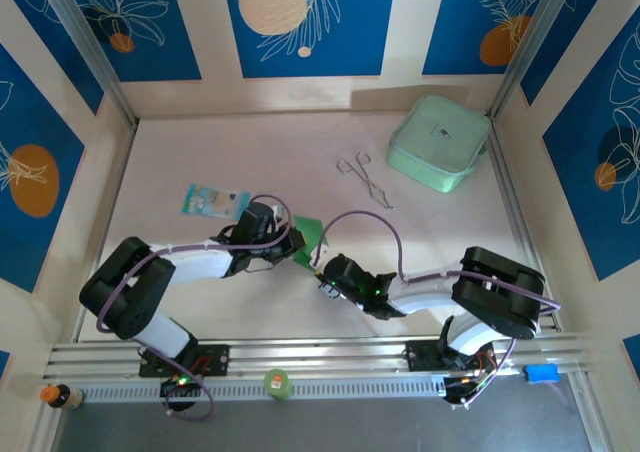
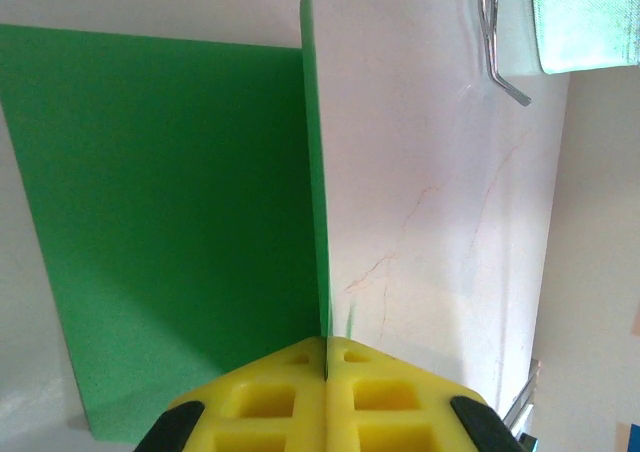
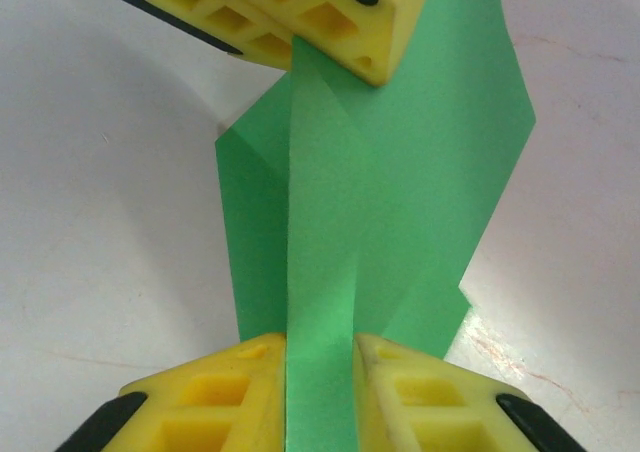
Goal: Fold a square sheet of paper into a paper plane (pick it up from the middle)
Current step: Fourth fold the wing at the center of the table.
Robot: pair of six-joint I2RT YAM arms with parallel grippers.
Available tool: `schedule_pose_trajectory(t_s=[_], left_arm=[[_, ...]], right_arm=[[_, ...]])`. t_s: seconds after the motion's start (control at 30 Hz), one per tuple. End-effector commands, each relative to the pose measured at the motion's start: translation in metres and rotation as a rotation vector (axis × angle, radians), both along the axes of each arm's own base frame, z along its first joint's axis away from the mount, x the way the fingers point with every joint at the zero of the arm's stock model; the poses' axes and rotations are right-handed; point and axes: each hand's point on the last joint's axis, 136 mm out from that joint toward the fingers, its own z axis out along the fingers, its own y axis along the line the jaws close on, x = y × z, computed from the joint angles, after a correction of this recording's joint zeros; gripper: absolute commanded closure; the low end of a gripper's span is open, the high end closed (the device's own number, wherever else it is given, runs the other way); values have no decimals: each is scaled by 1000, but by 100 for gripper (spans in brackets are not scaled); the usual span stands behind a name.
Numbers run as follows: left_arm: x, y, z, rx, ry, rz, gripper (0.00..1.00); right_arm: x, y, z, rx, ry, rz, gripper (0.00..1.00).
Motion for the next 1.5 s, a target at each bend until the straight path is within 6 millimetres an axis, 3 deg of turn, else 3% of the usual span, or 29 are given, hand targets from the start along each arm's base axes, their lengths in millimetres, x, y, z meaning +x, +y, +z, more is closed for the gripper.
schedule_pose_trajectory(t_s=[0.0,0.17,0.3,0.43,0.5,0.77,0.93,1.13,1.27,1.47], left_arm=[[5,-5,14,-9,-39,-17,93],[6,-5,15,-4,-40,-19,91],[6,-2,14,10,-40,-14,80],[7,3,10,38,-34,-4,58],[9,5,9,50,-33,3,52],[16,3,4,52,-5,-10,47],[16,8,-4,94,36,7,52],[12,12,-6,115,65,17,78],[9,14,-9,123,87,24,90],[8,14,-8,112,100,32,95]], right_arm=[[2,-1,-2,5,8,-21,79],[2,-2,-2,13,15,-25,84],[0,-1,-2,22,22,-16,88],[-3,0,-3,29,33,-3,91],[-4,1,-2,37,38,3,91],[-6,1,-5,45,57,9,91],[-6,-1,-5,45,57,8,90],[-5,-4,-6,43,57,-8,86],[-2,-6,-5,31,46,-31,82],[-2,-9,-4,25,36,-35,78]])
